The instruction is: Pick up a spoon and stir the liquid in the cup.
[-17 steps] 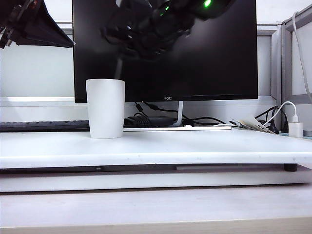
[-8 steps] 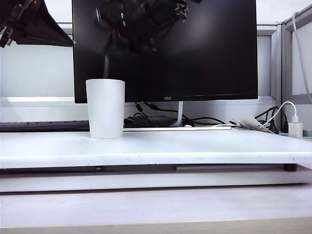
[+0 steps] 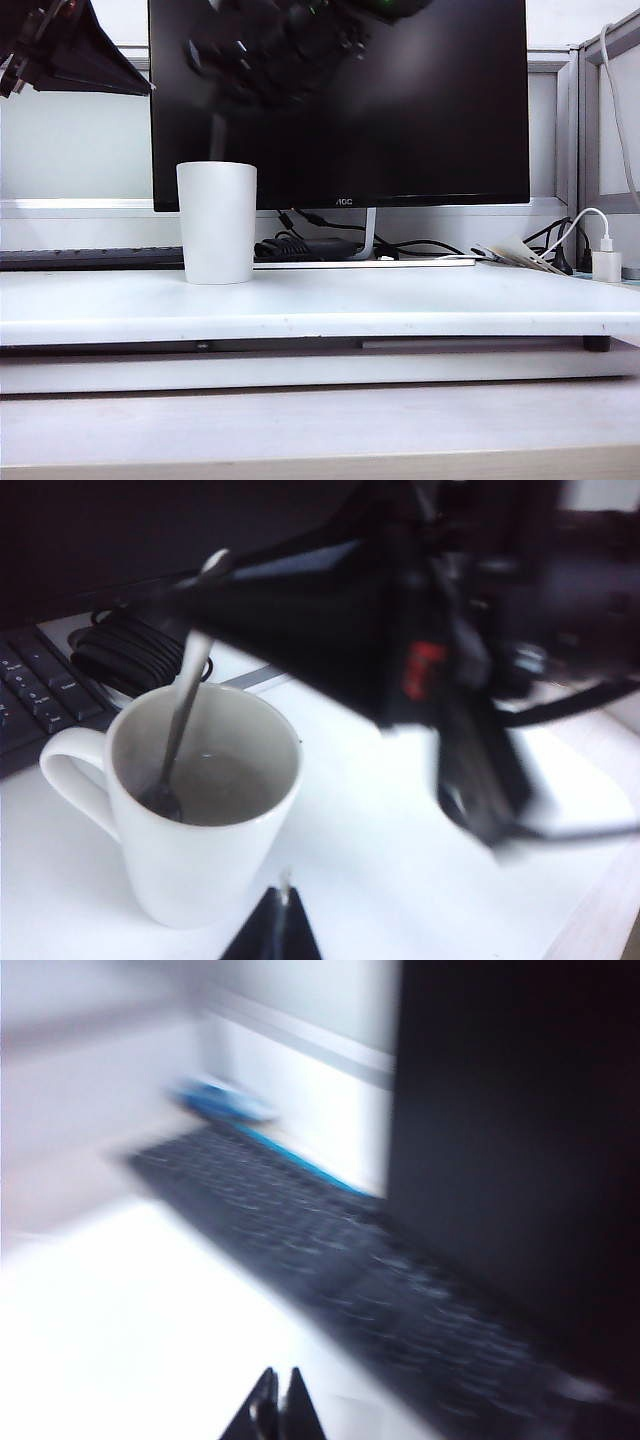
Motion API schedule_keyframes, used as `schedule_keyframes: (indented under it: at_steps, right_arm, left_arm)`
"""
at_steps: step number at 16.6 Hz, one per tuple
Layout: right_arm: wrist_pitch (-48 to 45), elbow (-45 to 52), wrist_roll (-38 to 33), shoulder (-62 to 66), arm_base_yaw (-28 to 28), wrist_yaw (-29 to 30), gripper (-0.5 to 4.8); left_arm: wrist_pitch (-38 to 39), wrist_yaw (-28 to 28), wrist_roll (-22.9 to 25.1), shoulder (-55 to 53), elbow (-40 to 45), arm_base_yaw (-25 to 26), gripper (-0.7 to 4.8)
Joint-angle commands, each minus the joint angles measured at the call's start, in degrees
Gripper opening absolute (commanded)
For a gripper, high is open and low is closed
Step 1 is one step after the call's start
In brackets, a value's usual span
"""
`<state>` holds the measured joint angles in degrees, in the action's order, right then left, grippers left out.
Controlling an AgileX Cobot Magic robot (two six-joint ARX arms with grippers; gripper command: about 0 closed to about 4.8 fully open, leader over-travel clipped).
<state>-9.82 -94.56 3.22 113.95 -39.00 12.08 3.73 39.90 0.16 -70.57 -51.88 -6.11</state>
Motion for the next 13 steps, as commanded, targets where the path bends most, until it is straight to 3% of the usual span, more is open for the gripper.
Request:
schedule_keyframes:
  at_steps: [1,2,3,4,5,8,12,13]
  right_arm:
    - [7.1,-0.17,-1.99,-0.35,0.37,4.63,-0.07]
    - [10.75,-0.17,-0.22,-0.63,1.14,4.02,-0.07]
    - [12.55,-0.17,0.98,-0.63,1.55,-0.17,-0.07]
    - [11.87,-0.15,2.19,-0.55,1.9,-6.05,-0.07]
    - [8.7,-0.15,2.84,0.09,2.03,-8.13,-0.07]
    - [0.09,-0.17,1.44,1.9,1.33,-2.99,-0.07]
    - [6.95,-0.31,-1.25,0.7,0.37,5.79,-0.08]
    - [9.86,-0.31,0.17,-0.07,0.55,3.54,-0.07]
  left_arm:
    - [-0.7,0.22,-0.15,0.22,-0.26,0.0,-0.05]
    - [-0.7,0.22,-0.15,0.22,-0.26,0.0,-0.05]
    - [-0.7,0.22,-0.17,0.22,-0.26,0.0,-0.05]
    - [-0.79,0.22,-0.17,0.22,-0.26,0.0,-0.05]
    - [-0.83,0.22,-0.17,0.22,-0.26,0.0,-0.05]
    - [-0.81,0.22,-0.15,0.22,-0.26,0.0,-0.05]
    - [-0.81,0.22,-0.15,0.22,-0.26,0.02,-0.05]
    - [-0.79,0.22,-0.15,0.22,-0.26,0.02,-0.05]
